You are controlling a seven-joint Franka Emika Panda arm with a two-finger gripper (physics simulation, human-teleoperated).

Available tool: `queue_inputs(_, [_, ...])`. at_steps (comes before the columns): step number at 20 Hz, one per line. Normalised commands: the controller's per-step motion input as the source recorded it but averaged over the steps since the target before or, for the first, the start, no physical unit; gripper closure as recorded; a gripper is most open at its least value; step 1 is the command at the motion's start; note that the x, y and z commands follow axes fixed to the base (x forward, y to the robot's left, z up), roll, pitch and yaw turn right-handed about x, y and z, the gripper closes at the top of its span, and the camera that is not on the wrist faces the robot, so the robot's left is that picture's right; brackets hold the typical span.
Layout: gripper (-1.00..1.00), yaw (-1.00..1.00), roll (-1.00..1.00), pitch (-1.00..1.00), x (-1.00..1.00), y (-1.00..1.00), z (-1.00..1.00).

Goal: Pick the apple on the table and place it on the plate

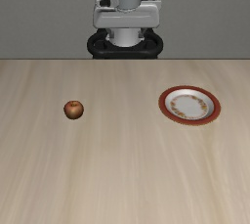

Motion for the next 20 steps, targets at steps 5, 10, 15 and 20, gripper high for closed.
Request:
queue_inputs(5, [-1.00,0.00,0.00,0.00,0.00,-1.00,0.00])
queue_inputs(10, [-1.00,0.00,0.00,0.00,0.00,-1.00,0.00])
queue_inputs(15, [-1.00,0.00,0.00,0.00,0.20,-0.80,0.00])
queue_inputs(20, [-1.00,0.00,0.00,0.00,1.00,0.00,0.00])
